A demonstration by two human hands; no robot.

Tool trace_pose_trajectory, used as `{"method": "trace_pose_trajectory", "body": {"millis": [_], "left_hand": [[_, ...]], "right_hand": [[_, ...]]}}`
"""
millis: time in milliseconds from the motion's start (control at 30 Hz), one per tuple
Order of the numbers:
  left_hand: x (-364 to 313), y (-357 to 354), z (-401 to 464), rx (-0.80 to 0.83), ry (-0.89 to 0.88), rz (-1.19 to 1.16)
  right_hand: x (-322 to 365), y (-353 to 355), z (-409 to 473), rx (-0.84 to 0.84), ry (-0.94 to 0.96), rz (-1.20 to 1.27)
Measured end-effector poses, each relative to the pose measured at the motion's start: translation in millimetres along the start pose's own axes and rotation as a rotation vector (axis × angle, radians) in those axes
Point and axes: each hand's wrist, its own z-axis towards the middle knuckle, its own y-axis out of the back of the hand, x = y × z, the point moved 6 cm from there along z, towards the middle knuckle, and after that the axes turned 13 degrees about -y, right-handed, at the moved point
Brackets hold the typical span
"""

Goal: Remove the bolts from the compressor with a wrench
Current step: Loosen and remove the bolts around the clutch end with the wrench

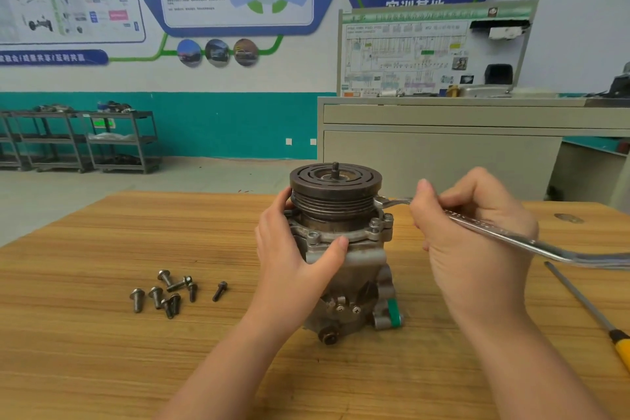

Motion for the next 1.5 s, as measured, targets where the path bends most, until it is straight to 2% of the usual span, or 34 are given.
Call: {"method": "trace_pose_trajectory", "body": {"millis": [200,367,600,667,733,833,900,967,1033,1133,1200,1333,1500], "left_hand": [[1.1,-0.7,0.8,-0.003,-0.005,0.0],[-0.4,0.0,0.6,-0.027,-0.027,-0.009],[-0.3,1.6,-0.5,-0.054,-0.018,-0.046],[0.6,1.5,-1.3,-0.054,-0.014,-0.065],[2.5,1.1,-1.5,-0.061,-0.005,-0.078],[5.1,0.8,-1.2,-0.064,0.005,-0.087],[5.9,0.1,-0.7,-0.061,0.0,-0.081],[6.4,-0.8,-0.9,-0.053,0.004,-0.076],[7.5,-0.9,-0.9,-0.048,0.002,-0.076],[7.9,-0.6,0.8,-0.05,-0.004,-0.066],[7.3,-1.1,0.1,-0.051,-0.004,-0.07],[7.8,-1.0,-2.4,-0.053,-0.003,-0.066],[6.0,-0.5,-1.1,-0.06,0.005,-0.074]], "right_hand": [[0.9,-1.6,-0.4,0.044,-0.02,-0.103],[16.9,-11.2,-9.5,0.039,0.092,-0.208],[29.5,-26.9,-32.2,-0.008,0.114,-0.366],[17.8,-15.6,-33.1,-0.033,-0.07,-0.222],[-6.0,-5.8,-22.0,0.011,-0.401,0.058],[-46.4,-4.6,-1.4,0.187,-0.931,0.453],[-53.9,-13.5,10.8,0.342,-1.095,0.565],[-49.8,-18.8,25.4,0.428,-1.007,0.61],[-40.3,-15.3,39.2,0.393,-0.794,0.597],[-21.9,-1.8,38.6,0.273,-0.468,0.365],[-11.6,3.3,28.7,0.196,-0.335,0.17],[0.8,-0.6,7.5,0.117,-0.246,0.025],[4.8,-11.8,0.5,0.086,-0.217,0.01]]}}
